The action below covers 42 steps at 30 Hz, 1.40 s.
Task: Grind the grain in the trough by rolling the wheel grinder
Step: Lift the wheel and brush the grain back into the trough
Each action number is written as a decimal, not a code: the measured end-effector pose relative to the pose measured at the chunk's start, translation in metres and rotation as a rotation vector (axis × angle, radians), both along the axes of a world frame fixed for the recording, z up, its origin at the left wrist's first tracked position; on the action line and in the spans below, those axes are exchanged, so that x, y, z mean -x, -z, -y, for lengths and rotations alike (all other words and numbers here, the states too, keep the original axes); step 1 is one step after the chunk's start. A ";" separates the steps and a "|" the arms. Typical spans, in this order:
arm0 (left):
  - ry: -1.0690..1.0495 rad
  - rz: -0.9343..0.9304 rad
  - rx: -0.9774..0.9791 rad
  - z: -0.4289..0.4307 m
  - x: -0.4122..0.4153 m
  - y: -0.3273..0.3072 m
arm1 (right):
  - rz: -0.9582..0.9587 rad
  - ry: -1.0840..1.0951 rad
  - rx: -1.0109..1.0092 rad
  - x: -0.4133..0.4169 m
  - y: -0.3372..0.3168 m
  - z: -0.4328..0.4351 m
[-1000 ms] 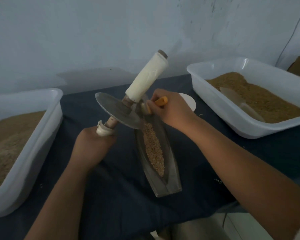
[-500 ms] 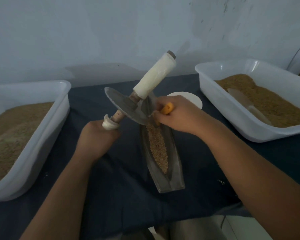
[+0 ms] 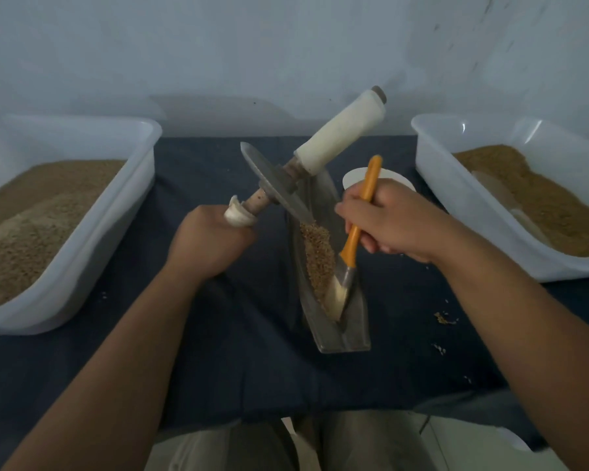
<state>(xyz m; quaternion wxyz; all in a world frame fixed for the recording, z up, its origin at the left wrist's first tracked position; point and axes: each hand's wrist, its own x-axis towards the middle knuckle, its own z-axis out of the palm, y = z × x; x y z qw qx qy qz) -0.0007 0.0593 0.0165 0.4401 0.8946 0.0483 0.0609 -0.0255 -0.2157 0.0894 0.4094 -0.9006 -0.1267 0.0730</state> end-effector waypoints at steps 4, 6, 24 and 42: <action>-0.011 0.001 -0.032 0.000 -0.001 0.002 | 0.187 0.072 0.087 -0.009 0.008 -0.005; -0.016 -0.002 -0.053 0.000 -0.001 0.003 | 0.159 0.097 -0.064 -0.012 0.003 0.000; -0.004 0.020 -0.101 0.005 0.001 0.002 | 0.103 -0.025 0.050 -0.006 0.015 -0.002; 0.016 0.045 -0.167 0.005 0.001 0.004 | 0.162 -0.007 -0.014 0.006 -0.004 -0.003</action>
